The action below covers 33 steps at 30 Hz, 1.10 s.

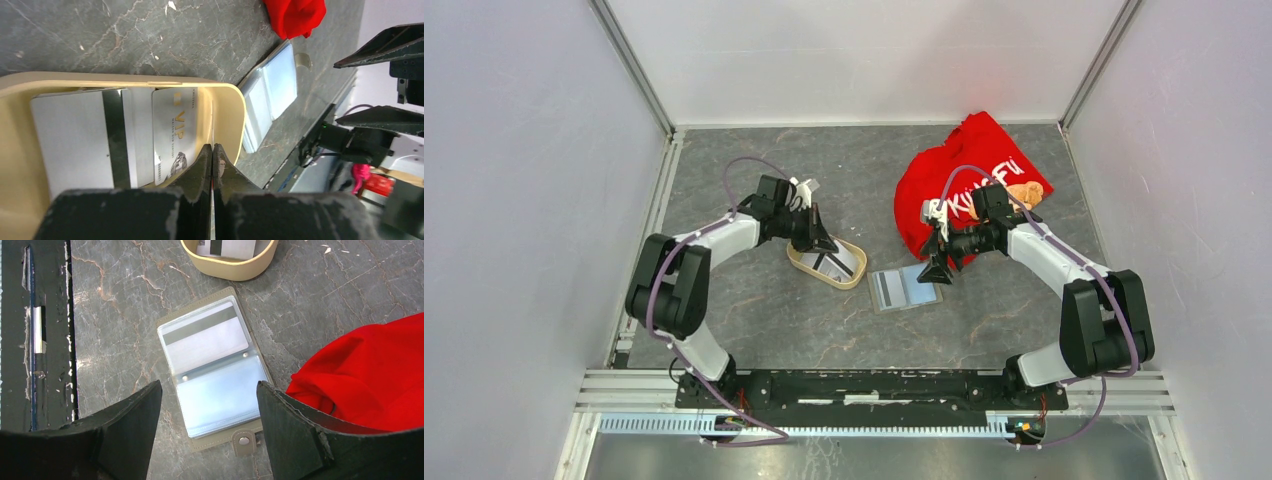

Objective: Put the credit cards into the card holder
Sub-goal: Pick up the credit card from the storage box.

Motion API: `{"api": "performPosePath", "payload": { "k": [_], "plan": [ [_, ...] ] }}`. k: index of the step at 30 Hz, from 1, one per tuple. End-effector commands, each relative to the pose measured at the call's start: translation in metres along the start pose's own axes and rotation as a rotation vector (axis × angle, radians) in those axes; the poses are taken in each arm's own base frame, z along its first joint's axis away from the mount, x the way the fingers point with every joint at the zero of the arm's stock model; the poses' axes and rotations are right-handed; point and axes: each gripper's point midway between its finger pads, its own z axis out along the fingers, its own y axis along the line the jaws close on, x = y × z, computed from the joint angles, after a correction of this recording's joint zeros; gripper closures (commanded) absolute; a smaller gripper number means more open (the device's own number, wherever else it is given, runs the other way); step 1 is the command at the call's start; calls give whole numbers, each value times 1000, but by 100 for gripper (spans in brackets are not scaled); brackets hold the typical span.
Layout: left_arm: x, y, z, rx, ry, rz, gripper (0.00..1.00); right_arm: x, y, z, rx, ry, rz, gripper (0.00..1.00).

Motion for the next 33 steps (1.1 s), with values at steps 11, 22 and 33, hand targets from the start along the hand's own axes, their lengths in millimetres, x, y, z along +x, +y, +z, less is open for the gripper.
{"api": "performPosePath", "payload": {
  "k": [11,22,33],
  "plan": [
    [-36,-119,-106,145,-285,585,98,-38,14,-20,6,-85,-202,24],
    [68,-189,-46,357,-229,869,98,-61,68,-41,4,-223,-342,14],
    [83,-206,18,314,-71,1062,98,-56,79,-31,-61,-300,-163,17]
  ]
}}
